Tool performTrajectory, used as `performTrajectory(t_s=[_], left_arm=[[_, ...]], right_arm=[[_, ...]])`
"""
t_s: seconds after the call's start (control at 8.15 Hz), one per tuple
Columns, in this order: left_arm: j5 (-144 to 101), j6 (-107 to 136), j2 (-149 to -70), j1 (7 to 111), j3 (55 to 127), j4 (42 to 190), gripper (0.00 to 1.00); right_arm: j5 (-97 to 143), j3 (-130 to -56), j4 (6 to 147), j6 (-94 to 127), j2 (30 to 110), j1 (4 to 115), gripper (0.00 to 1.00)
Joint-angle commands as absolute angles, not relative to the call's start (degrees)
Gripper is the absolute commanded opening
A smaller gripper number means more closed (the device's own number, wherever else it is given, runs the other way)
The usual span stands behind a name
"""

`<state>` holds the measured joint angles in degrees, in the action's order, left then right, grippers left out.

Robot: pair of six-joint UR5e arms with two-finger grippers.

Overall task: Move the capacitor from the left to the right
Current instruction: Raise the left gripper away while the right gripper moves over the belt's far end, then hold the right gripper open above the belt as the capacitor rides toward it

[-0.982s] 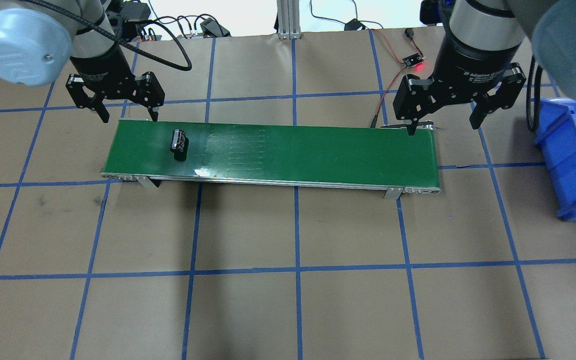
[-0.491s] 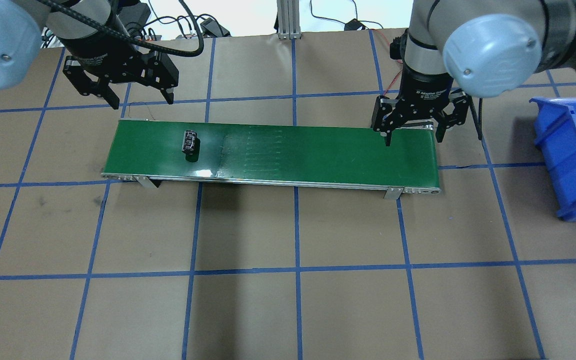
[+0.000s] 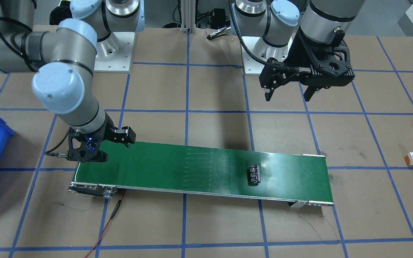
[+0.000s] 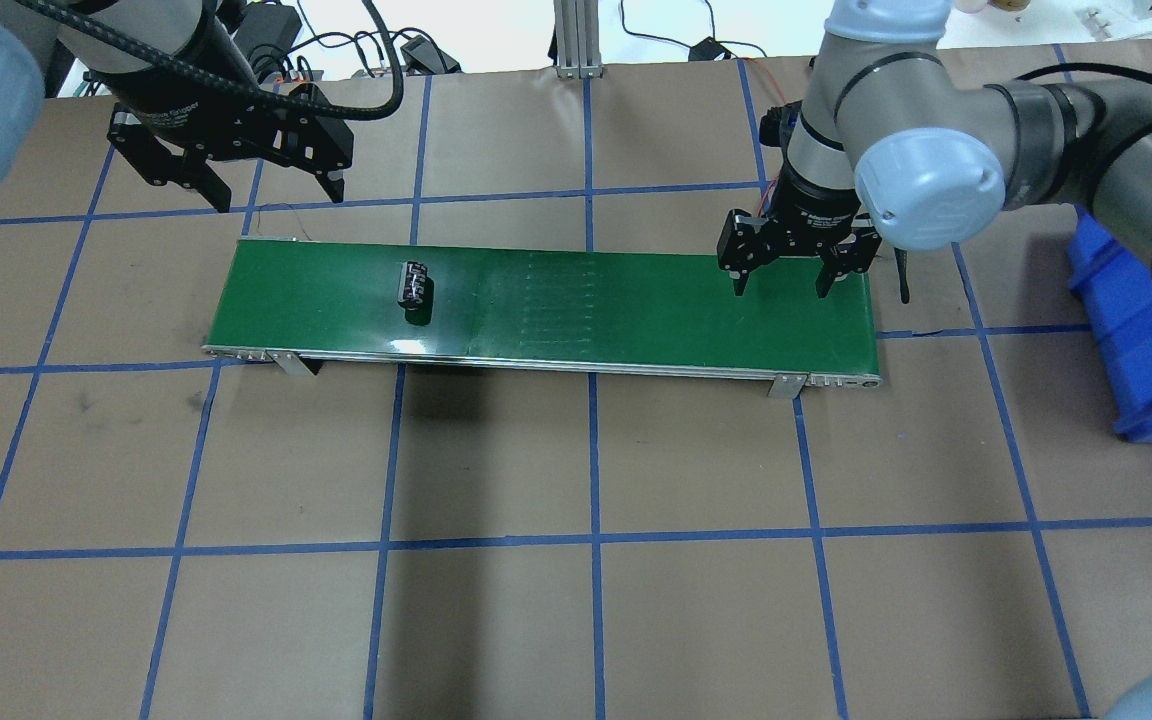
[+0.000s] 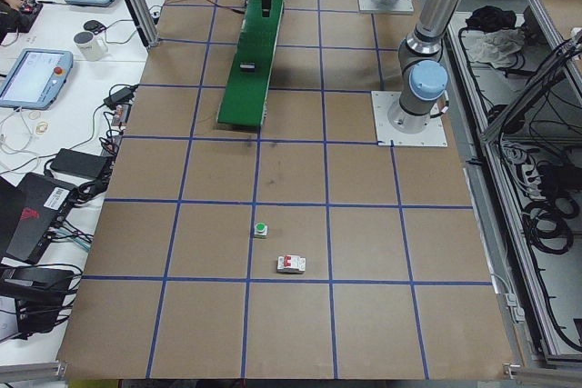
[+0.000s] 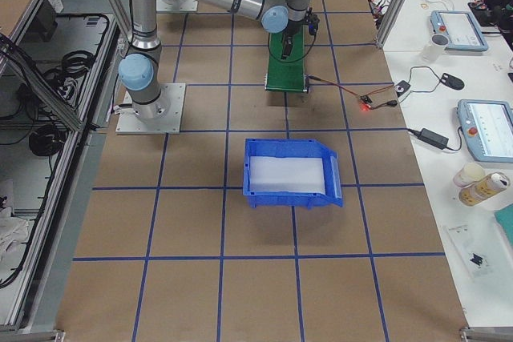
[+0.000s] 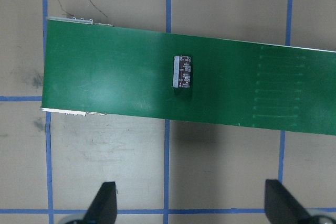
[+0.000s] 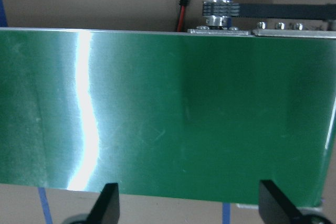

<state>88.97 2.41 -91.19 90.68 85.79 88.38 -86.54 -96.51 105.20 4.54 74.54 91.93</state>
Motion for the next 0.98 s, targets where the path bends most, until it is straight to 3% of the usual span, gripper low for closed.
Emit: performTrajectory(t_s=[0.0, 0.86], left_arm=[[88.95, 2.37, -90.79, 90.70, 86.04, 88.24, 1.00], [88.33, 2.64, -90.62, 90.70, 86.04, 88.24, 1.00]], right_arm=[[-72.82, -102.64, 110.83, -4.72, 73.75, 84.40, 0.97], [-73.05, -102.22, 110.91, -6.15, 72.69, 84.29, 1.00]])
